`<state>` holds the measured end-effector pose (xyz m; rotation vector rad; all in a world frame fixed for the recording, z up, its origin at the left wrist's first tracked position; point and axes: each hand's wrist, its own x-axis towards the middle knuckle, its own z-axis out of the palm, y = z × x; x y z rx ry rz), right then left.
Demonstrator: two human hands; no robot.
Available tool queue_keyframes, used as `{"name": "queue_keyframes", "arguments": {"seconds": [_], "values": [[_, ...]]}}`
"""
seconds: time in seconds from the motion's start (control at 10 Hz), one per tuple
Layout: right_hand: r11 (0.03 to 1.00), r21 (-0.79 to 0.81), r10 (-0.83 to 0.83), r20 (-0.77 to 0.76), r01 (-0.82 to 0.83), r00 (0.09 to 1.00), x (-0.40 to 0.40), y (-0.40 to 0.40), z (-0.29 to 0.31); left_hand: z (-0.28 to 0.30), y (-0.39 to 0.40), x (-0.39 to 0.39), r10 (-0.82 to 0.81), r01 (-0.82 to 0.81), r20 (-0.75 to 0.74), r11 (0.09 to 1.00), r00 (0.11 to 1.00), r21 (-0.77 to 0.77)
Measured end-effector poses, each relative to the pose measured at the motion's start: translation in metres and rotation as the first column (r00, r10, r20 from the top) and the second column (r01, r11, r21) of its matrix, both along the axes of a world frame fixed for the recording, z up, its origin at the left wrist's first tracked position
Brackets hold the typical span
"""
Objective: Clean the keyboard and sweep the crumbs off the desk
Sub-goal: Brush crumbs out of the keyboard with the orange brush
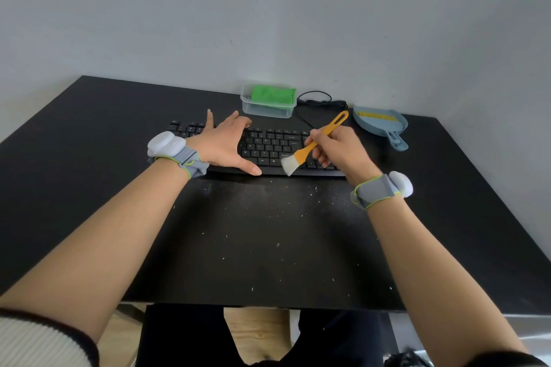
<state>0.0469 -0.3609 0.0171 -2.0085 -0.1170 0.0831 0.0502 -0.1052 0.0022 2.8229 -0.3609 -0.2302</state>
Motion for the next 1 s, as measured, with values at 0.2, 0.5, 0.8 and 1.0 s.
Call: {"name": "queue_keyframes", "arguments": {"seconds": [0.2,0.5,0.8,1.0], "values": [[0.98,0.197,0.04,-0.094,-0.02,0.995,-0.003,0.004,0.005,0.002,0.0,-0.002,-0.001,0.001,0.001,1.0,1.0,0.005],[0.997,0.066,0.03,-0.046,-0.026,0.998,-0.006,0.013,-0.004,0.003,0.0,-0.003,0.002,-0.002,-0.004,1.0,1.0,0.005],[0.996,0.088,0.003,0.063,-0.009,0.998,0.0,0.001,0.012,0.003,0.0,-0.003,0.001,-0.001,-0.004,1.0,1.0,0.003],[1.0,-0.019,-0.01,0.084,0.012,0.996,-0.001,0.015,0.0,0.002,-0.001,-0.003,0.0,0.0,-0.004,1.0,1.0,-0.006]]}}
